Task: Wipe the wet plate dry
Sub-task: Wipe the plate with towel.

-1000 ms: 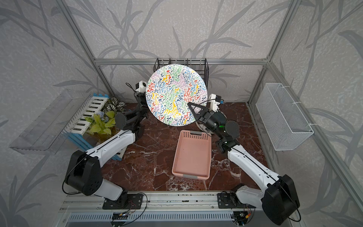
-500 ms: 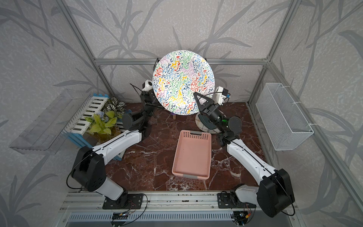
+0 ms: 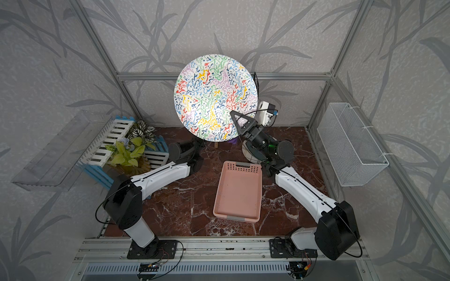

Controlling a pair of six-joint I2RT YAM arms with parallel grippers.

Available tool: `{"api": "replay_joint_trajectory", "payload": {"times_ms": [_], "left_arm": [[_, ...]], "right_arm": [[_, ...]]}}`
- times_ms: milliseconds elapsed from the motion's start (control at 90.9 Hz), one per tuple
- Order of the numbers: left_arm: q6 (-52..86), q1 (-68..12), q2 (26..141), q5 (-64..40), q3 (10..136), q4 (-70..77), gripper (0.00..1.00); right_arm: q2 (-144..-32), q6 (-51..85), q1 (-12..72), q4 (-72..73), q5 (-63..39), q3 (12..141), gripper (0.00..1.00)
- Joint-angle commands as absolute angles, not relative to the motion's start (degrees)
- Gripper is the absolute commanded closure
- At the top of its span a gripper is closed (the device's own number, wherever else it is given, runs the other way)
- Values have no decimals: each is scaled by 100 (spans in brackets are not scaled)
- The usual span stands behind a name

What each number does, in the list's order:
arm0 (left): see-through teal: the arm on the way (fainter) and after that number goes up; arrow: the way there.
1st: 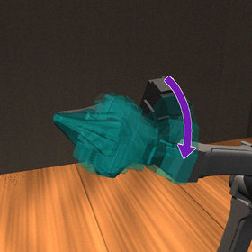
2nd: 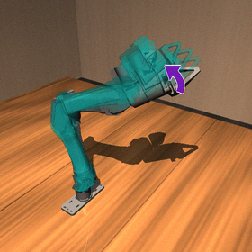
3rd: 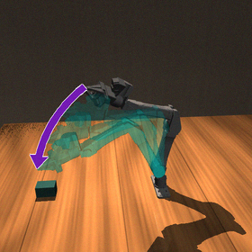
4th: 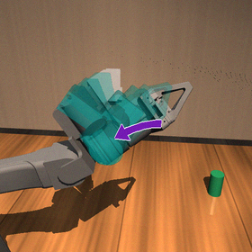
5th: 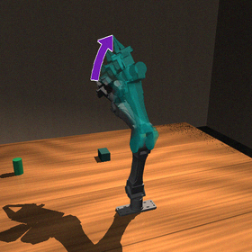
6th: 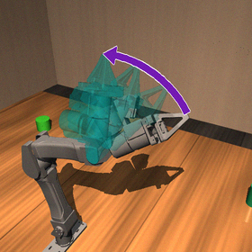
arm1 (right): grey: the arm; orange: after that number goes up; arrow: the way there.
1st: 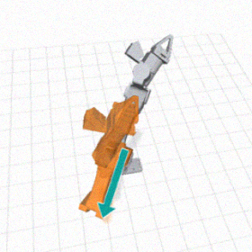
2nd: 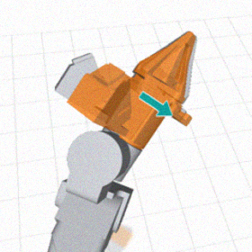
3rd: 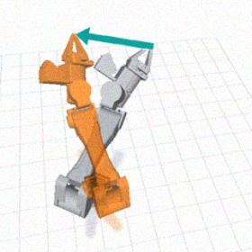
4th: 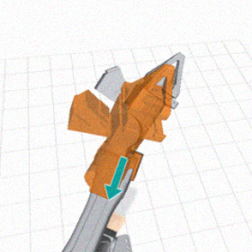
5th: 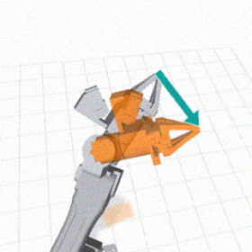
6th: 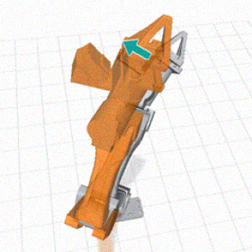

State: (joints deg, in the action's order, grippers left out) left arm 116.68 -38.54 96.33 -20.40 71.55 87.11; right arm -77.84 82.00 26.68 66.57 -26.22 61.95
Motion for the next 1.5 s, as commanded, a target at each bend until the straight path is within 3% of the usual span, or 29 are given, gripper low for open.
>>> {"api": "replay_joint_trajectory", "payload": {"times_ms": [0, 165, 319, 550, 704, 792, 869, 968, 1089, 1264, 1484], "left_arm": [[11468, -3680, 8990, -2264, 7086, 9648, 100], [11522, -3228, 8918, -2360, 7287, 9506, 100], [11649, -3418, 9187, -2487, 7593, 9605, 100], [11246, -3815, 8639, -2335, 6665, 9490, 100], [11044, -3174, 7961, -2455, 5759, 9262, 100], [10260, -2771, 7476, -2912, 5532, 8187, 100], [8696, -2681, 7039, -3183, 5658, 6344, 100], [7243, -2771, 6863, -3122, 6058, 4313, 100], [6984, -2716, 7269, -3240, 6329, 3829, 100], [4996, -2678, 7857, -2962, 7491, 1496, 100], [2739, -2677, 8902, -3037, 9464, -950, 100]], "right_arm": [[-7685, 8412, 2223, 6528, -2293, 6005, 100], [-7153, 7958, 2721, 6095, -2353, 5418, 100], [-7621, 7912, 3352, 6444, -2105, 5573, 100], [-8231, 8319, 2517, 6486, -2034, 6606, 100], [-7795, 8394, 1891, 6157, -2013, 6246, 100], [-7207, 7898, 1804, 5065, -1876, 5758, 100], [-6769, 7413, 1859, 3960, -1766, 5556, 100], [-6544, 7287, 1933, 4011, -1866, 5471, 100], [-6592, 7230, 2074, 4309, -2091, 5640, 100], [-6591, 6931, 2445, 4272, -2558, 5746, 100], [-6301, 5794, 3597, 3258, -2565, 5655, 100]]}}
